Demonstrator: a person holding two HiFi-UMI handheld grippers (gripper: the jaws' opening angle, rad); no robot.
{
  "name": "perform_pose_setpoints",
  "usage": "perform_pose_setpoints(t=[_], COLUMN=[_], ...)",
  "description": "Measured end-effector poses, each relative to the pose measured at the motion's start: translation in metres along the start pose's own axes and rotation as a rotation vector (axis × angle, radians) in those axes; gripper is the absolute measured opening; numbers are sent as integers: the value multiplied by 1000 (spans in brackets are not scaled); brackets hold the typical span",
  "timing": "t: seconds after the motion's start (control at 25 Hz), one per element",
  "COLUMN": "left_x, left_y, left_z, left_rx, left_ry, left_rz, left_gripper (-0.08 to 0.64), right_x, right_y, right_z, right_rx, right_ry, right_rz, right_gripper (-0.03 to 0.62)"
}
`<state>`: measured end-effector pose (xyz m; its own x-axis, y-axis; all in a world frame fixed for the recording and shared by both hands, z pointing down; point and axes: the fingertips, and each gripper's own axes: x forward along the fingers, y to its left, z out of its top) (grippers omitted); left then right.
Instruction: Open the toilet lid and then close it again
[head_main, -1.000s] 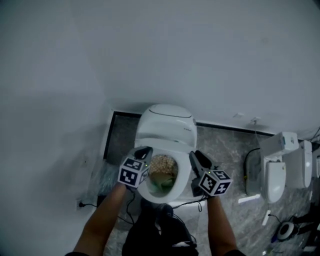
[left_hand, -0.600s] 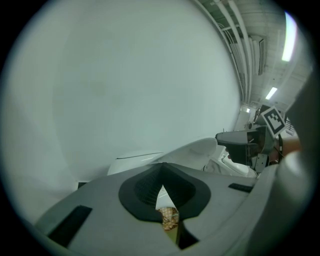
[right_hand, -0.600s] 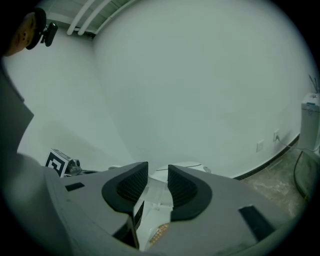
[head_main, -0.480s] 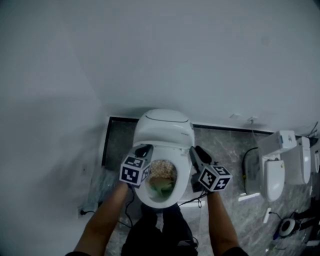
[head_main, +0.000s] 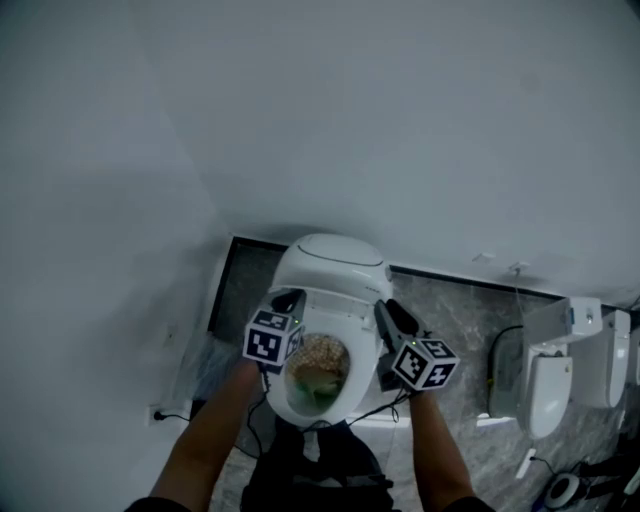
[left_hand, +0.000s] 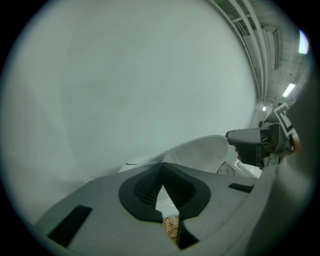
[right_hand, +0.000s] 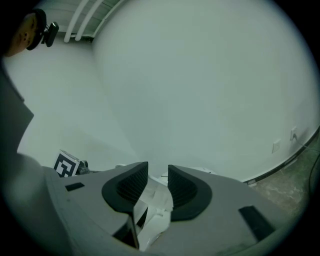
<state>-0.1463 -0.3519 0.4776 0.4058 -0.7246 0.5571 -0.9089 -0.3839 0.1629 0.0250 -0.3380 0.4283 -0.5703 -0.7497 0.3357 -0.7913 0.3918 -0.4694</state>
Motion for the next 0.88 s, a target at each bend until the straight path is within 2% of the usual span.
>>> perform_pose_setpoints(t=[0.4,0.88], left_x=[16,0], left_y=[4,-12], left_z=[18,-7], left_rx=[-23,-65], left_ry=[6,23], left_rz=[73,127], left_gripper=[8,8], right_x=[27,52], right_y=[-16,-30], right_z=[23,35], right_rx=[-31,-35], right_ry=[28,32], right_rz=[46,84], right_gripper=[120,120])
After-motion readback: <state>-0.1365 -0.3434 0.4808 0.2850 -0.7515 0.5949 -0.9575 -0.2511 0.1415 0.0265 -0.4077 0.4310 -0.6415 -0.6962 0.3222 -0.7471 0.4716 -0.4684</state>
